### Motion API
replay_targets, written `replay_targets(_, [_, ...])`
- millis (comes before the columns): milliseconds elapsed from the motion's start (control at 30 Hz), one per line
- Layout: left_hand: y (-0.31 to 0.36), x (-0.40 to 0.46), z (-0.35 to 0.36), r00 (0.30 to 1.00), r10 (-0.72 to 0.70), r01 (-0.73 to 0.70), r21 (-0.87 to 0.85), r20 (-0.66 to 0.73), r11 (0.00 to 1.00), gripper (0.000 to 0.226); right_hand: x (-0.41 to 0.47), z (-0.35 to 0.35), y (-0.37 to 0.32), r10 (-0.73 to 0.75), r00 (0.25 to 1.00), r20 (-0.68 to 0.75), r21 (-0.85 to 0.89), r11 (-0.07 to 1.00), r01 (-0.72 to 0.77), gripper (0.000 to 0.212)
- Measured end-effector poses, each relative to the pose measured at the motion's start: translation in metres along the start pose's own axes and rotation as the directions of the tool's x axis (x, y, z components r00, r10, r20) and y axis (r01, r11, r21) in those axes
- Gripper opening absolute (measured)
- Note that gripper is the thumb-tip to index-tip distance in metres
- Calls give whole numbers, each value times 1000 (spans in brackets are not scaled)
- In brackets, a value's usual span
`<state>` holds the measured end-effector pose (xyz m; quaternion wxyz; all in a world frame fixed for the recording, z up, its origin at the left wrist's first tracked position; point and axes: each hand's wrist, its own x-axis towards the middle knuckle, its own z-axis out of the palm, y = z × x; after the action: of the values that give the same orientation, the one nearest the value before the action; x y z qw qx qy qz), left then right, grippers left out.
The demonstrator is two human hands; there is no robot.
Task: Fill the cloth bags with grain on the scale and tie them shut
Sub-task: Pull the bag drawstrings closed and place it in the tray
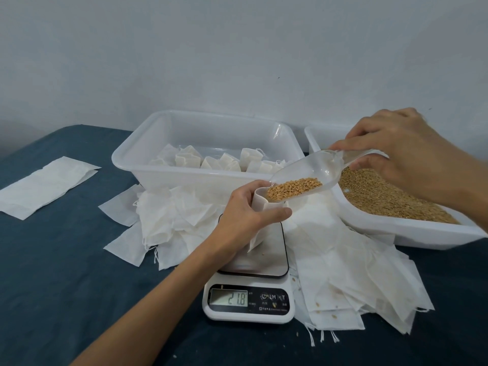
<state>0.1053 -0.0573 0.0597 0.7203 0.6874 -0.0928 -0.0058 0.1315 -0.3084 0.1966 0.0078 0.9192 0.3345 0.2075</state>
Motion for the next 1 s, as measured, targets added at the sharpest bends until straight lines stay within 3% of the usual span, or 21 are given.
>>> replay_targets(633, [-1, 1, -1, 1000, 18, -18, -23, 14, 1000, 40, 0, 1, -1, -1, 1000, -10, 15, 1000, 1, 42])
replay_targets(1000, [0, 0, -3, 999, 20, -19, -26, 33, 999, 31, -13, 26, 2, 139, 990, -3, 186, 973, -136, 39])
